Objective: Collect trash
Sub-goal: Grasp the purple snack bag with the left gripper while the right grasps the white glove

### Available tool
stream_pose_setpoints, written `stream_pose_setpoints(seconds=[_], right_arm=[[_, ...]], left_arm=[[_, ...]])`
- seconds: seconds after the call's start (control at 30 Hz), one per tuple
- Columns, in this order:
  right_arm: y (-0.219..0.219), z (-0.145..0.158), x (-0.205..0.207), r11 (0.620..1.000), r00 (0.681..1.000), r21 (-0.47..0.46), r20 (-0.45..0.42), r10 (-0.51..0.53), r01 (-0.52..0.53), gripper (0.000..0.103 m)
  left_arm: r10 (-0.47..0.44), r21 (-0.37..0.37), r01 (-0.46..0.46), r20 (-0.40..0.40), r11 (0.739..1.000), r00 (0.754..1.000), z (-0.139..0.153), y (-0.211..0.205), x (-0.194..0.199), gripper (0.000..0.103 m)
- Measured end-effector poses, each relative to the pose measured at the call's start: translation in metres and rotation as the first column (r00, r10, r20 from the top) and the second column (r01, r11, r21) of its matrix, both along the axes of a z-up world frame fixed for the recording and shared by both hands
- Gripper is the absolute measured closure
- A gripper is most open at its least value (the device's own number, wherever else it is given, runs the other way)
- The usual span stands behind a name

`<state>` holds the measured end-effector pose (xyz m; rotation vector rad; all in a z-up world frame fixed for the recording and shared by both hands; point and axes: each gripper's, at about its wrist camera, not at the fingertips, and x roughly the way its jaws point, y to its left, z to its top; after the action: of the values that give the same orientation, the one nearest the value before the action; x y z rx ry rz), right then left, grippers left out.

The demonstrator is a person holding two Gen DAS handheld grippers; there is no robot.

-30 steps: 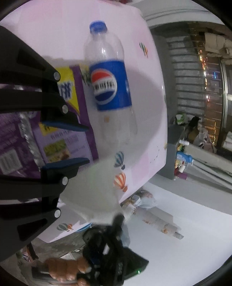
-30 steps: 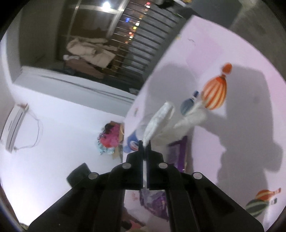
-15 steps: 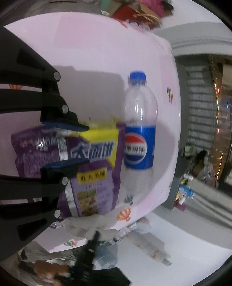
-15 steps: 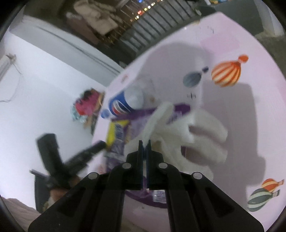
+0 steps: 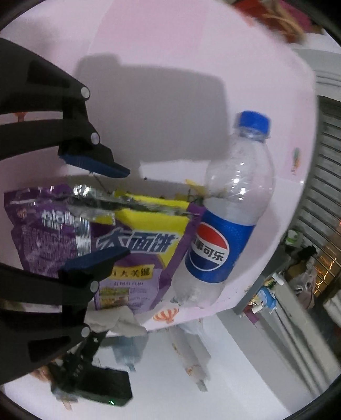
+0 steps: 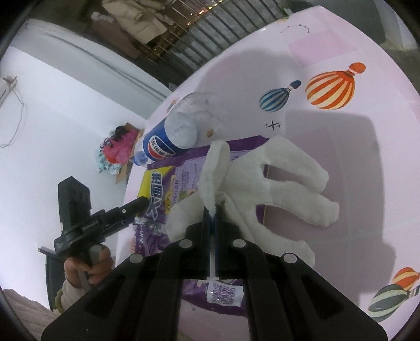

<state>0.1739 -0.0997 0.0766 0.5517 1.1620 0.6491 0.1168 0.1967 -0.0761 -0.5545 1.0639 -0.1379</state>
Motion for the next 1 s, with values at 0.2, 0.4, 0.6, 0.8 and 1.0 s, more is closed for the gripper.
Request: stream_pose_setpoints(seconds=[0.2,0.4,0.6,0.8,1.0], right_arm=[[-0.002,0.001,-0.002,1.0,1.0,-0.009,0.007,0.0,0.0,0.102],[-0.002,-0.002,-0.002,1.0,1.0,0.0,0.003,-0.008,0.008,0.102],[-0.001,-0.002,-0.002,1.0,1.0,-0.001,0.002,-0.012,0.012,0.102],[0.0,0.0,-0.002,1.0,1.0,-0.008,0.004,-0.012,0.012,0.102],[0.001,0.0,-0.001,1.0,1.0,-0.009,0.003,-0.016,0.016,0.102]], left_arm=[[-0.023,-0.115,0.03,0.059,0.993,0.998,0.011,0.003,-0.009,0.05],[-0.054,-0.187,0.085,0.163,0.979,0.985,0.025,0.002,-0.017,0.05],[-0.102,-0.224,0.138,0.167,0.965,0.981,0.02,0.003,-0.017,0.05],[-0.088,-0.117,0.096,0.071,0.989,0.994,0.0,0.008,-0.009,0.051],[-0.092,-0.27,0.119,0.109,0.955,0.99,-0.004,0.021,-0.012,0.054]])
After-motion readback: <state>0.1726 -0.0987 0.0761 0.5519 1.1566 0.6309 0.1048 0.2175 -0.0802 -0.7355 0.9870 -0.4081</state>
